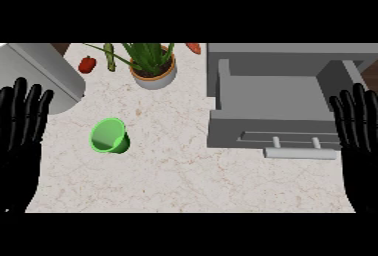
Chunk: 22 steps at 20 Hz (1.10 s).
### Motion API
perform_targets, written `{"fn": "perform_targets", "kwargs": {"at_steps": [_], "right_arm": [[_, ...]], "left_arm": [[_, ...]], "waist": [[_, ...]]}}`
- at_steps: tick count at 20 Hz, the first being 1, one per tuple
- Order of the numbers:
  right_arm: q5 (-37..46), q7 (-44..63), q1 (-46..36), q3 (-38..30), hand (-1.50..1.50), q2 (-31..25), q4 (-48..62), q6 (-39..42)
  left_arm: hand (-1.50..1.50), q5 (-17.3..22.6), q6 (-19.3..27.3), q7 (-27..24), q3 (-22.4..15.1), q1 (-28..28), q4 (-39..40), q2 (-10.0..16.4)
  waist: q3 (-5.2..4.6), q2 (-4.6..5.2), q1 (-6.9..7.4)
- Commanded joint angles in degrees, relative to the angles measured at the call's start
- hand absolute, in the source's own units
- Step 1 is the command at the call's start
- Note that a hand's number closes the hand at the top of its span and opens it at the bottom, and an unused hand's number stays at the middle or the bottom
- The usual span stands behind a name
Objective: Pick up the cup, place it into the drawer and close the drawer
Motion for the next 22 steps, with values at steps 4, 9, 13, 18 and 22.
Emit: {"fn": "perform_targets", "kwargs": {"at_steps": [4,9,13,18,22], "right_arm": [[-1.77,-0.37,1.65,1.62,-1.5,-0.85,-2.0,2.95],[-6.57,4.92,-1.09,3.22,-1.5,-0.12,-0.27,4.87],[-3.98,2.13,-4.49,3.82,-1.5,2.12,4.23,2.26],[-5.12,5.52,-6.71,2.64,-1.5,0.35,3.65,3.34],[-6.9,3.92,-3.57,1.03,-1.5,-0.48,2.63,5.07]], "left_arm": [[-1.5,-9.91,10.78,7.16,1.28,-6.66,0.6,-3.01],[-1.5,-3.06,19.47,2.01,1.32,-7.62,12.21,-6.52],[-1.5,-3.75,26.67,2.73,-3.54,-11.78,16.45,-6.59],[-1.5,-2.99,25.87,1.22,-2.33,-14.54,19.28,-6.62],[-1.5,0.64,21.76,1.52,2.91,-13.1,18.32,-4.22]], "waist": [[-1.0,0.43,-1.91],[-1.07,0.58,-2.07],[-1.05,0.54,-1.71],[-1.05,0.48,-1.61],[-1.05,0.46,-1.6]]}}
